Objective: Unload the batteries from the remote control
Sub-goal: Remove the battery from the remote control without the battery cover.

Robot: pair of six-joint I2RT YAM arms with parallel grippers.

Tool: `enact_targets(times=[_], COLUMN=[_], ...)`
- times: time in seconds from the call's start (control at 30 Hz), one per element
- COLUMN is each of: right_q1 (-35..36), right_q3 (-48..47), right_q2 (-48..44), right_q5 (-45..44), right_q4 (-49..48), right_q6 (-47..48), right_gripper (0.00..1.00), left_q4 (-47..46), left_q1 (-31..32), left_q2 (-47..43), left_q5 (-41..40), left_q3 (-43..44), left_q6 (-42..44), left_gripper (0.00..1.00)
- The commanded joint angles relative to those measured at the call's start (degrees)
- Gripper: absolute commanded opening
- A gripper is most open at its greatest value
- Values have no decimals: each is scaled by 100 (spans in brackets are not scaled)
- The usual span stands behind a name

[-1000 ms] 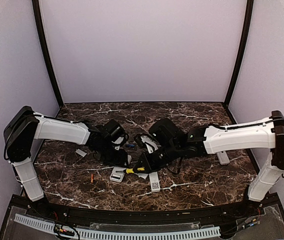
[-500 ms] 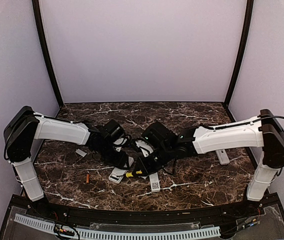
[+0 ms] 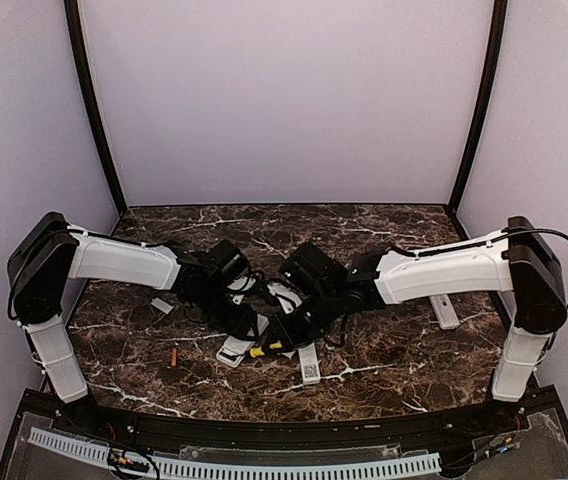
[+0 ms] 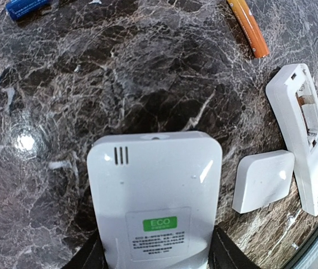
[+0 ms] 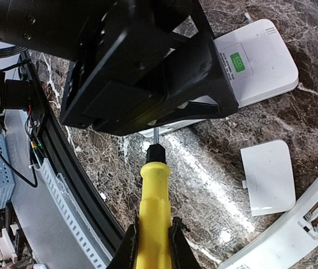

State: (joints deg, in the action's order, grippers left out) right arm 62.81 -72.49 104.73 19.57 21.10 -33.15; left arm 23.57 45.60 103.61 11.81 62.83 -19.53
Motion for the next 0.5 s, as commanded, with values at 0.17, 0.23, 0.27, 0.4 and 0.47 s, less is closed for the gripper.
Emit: enact_targets(times=[0.17,0.23,0.27,0.4,0.47], right_q1=[-372,-411,-422,-466,-495], right_q3=[326,394,415,533,566], right_q2=[166,207,226,276,314], right_q5=[1418,1655,1762,2082,2159], right_q4=[-716,-903,-978,-1287,-1364], right_q6=[-277,-364,-406,-598,-695], right_gripper=[0,0,0,0,0], left_q4=[135,123,122,123,129], left_q1=[64,83,86,106,106], left_q2=[80,80,80,80,80], left_q5=[189,190,190,192,176], left_q3=[-211,-219,-223,-226,-222], left_q6=[283,302,312,343,352], left_gripper=[28,28,28,28,28])
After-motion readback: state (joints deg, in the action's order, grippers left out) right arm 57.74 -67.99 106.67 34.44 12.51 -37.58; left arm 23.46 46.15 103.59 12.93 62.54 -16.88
